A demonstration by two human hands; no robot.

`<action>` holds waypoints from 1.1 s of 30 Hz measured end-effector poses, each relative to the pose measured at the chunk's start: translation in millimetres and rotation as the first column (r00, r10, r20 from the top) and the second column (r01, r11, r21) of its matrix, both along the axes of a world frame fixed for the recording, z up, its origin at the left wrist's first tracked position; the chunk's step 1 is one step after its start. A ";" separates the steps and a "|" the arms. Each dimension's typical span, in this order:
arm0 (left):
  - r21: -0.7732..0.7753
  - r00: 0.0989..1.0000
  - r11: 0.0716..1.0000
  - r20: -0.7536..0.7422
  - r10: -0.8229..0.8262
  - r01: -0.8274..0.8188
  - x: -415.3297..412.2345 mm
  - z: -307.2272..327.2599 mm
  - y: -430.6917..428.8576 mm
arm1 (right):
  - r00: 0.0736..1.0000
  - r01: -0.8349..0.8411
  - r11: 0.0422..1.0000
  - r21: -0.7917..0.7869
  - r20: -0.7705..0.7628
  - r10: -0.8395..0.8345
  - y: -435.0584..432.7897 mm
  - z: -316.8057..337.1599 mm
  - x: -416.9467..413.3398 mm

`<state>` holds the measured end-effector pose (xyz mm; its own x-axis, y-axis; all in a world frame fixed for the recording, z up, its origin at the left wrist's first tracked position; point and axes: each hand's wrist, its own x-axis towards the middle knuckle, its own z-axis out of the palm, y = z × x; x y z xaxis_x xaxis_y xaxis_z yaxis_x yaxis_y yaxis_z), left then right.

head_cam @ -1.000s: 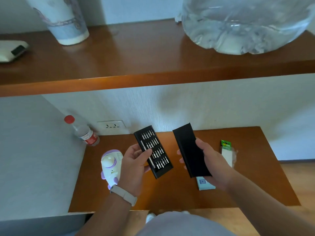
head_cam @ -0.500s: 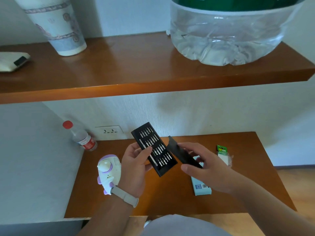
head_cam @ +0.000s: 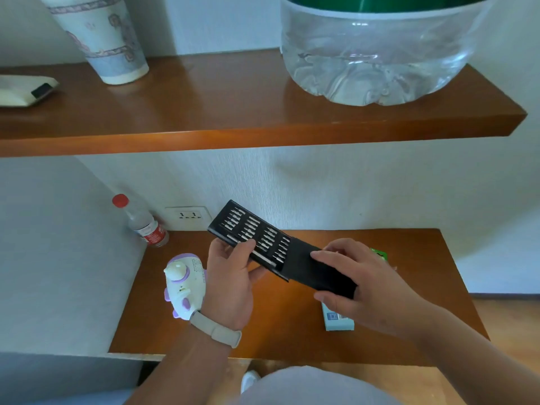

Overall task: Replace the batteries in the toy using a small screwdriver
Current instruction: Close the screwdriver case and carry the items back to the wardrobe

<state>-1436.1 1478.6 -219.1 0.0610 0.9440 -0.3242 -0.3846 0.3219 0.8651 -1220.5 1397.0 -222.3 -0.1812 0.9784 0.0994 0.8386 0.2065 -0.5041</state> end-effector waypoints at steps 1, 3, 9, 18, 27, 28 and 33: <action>0.005 1.000 1.000 0.012 0.015 -0.015 2.2 2.4 -2.0 | 1.000 -0.006 1.000 0.026 0.026 0.005 -1.4 -0.9 1.4; 0.026 0.999 0.999 0.024 0.027 -0.027 7.1 5.9 -6.9 | 0.997 -0.017 0.998 0.063 0.070 0.013 -4.1 -1.7 4.6; 0.031 0.996 0.997 0.049 0.068 -0.069 18.9 10.6 -19.2 | 0.994 -0.020 0.994 0.111 0.112 0.007 -9.0 -3.7 15.6; 0.029 0.993 0.994 0.042 0.107 -0.108 26.8 10.0 -26.2 | 0.995 -0.005 0.998 0.065 0.097 -0.002 -8.4 -9.3 27.1; 0.073 0.984 0.982 -0.005 0.177 -0.176 27.7 7.6 -25.1 | 0.993 -0.023 0.999 -0.024 0.111 0.026 -4.8 -10.0 36.4; 0.073 0.984 0.981 0.000 0.179 -0.179 27.2 7.7 -24.9 | 0.992 -0.026 0.999 -0.023 0.119 0.029 -4.4 -10.3 36.7; 0.064 0.984 0.982 0.005 0.176 -0.176 25.9 7.3 -26.1 | 0.991 -0.045 0.999 -0.018 0.127 0.047 -3.3 -8.3 30.0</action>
